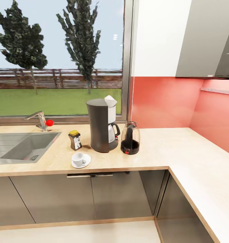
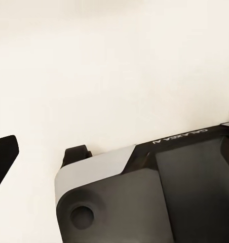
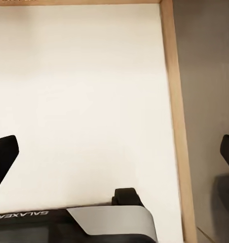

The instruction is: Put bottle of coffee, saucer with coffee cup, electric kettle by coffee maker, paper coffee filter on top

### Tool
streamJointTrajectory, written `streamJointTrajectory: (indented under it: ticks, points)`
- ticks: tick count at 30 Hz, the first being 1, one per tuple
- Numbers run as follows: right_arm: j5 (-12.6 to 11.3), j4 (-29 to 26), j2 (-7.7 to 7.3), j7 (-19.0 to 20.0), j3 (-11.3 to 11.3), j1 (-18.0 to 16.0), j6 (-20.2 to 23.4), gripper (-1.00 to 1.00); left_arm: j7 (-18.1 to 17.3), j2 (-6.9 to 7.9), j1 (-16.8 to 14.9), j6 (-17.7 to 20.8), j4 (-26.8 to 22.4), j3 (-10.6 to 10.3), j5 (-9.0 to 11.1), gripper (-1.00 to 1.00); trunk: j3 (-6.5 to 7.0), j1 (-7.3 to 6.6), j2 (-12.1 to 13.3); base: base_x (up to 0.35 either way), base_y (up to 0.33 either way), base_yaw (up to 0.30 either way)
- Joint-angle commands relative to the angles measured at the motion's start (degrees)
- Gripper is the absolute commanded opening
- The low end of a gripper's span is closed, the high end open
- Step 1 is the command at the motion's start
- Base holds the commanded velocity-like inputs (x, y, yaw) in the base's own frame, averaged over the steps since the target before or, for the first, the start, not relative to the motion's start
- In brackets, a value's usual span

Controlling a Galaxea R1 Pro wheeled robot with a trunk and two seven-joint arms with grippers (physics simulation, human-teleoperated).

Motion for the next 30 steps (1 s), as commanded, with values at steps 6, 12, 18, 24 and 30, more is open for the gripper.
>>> streamJointTrajectory:
  ticks: [6, 12, 18, 24, 30]
  points:
    - [0.71, 3.30, -0.09, 0.94, 0.59, 2.90, -9.21, 1.00, -0.17, 0.05, -0.08, -0.09, 0.10, -0.36, 0.60, 1.00, -0.06, 0.01, -0.05, 0.000, 0.000, 0.000]
    - [8.47, 5.18, -0.08, 1.20, 1.32, 5.68, -15.92, 1.00, -0.09, 0.20, -0.05, -3.23, 0.19, -0.31, 0.68, 1.00, -0.06, 0.01, -0.05, 0.000, 0.000, 0.000]
    - [9.30, 5.58, -0.64, 1.16, 1.33, 5.86, -16.27, 1.00, -0.08, 0.25, -0.07, -3.66, 0.20, -0.32, 0.72, 1.00, -0.06, 0.01, -0.05, 0.000, 0.000, 0.000]
    - [9.31, 10.38, -1.77, 1.16, 1.26, 5.92, -16.31, 1.00, -0.08, 0.31, -0.08, -4.10, 0.20, -0.30, 0.73, 1.00, -0.06, 0.01, -0.05, 0.000, 0.000, 0.000]
    - [9.24, 10.72, -1.85, 1.20, 1.19, 5.90, -16.31, 1.00, -0.08, 0.35, -0.04, -4.13, 0.20, -0.24, 0.74, 1.00, -0.06, 0.01, -0.05, 0.000, 0.000, 0.000]
